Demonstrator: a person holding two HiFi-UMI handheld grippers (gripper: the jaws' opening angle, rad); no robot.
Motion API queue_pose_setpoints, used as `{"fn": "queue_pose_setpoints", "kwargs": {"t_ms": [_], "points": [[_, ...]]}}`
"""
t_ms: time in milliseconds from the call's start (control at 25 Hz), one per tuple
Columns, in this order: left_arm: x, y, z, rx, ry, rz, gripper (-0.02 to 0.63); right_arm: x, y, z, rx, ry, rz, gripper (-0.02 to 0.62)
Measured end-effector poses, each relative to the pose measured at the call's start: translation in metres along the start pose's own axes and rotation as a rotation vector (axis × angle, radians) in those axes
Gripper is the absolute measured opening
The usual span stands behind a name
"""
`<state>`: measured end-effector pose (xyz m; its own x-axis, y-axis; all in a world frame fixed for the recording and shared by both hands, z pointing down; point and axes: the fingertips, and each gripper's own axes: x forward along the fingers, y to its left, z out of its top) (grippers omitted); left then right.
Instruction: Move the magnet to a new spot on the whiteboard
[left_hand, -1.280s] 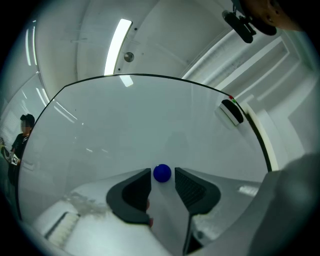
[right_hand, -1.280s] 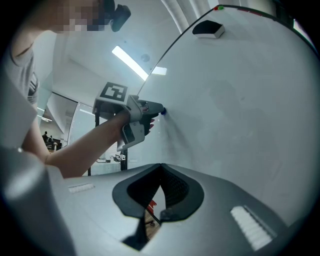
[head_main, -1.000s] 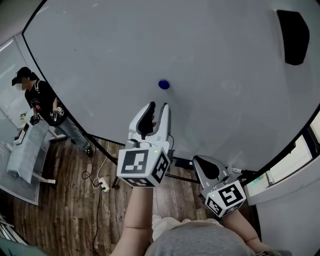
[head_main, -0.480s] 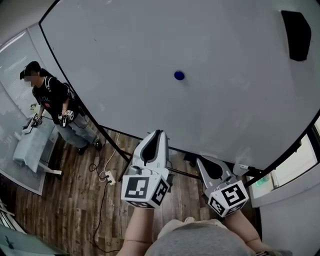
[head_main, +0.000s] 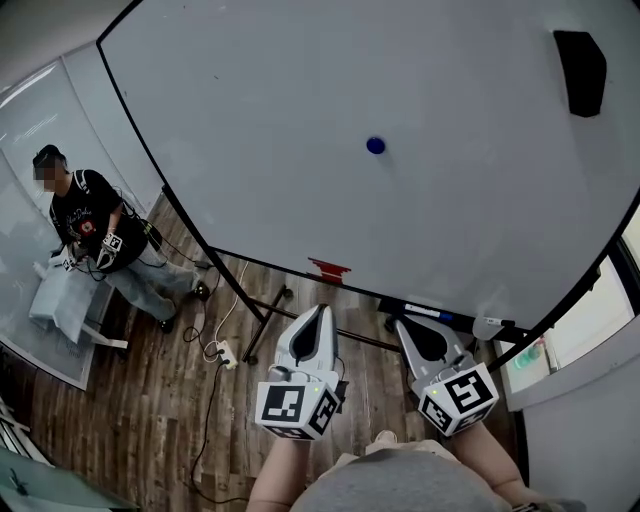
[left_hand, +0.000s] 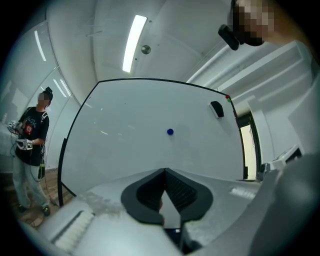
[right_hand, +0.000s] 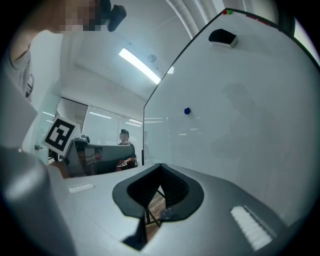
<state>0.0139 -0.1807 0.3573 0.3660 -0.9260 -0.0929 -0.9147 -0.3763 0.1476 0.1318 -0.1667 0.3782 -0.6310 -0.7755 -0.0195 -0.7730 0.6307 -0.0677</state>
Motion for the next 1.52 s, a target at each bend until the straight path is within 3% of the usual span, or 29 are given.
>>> {"fn": "queue_pose_setpoints", "kwargs": {"t_ms": [360,840,1520], "points": [[-0.075,0.003,-0.028,-0.014,0.076,-0.018,0.005,-0.023,0.053,-0.01,0.021,0.01,-0.013,0.002],[-0.164,0.0,-0.034,-0.047,0.118,0.008,0.005,-0.068,0.124,-0.021,0.037,0.043,-0.007,0.002],[-0.208,-0.022,-0.031,-0.05,0.111,-0.001,0.005,-0.109,0.156,-0.025,0.033,0.061,0.004,0.0]]}}
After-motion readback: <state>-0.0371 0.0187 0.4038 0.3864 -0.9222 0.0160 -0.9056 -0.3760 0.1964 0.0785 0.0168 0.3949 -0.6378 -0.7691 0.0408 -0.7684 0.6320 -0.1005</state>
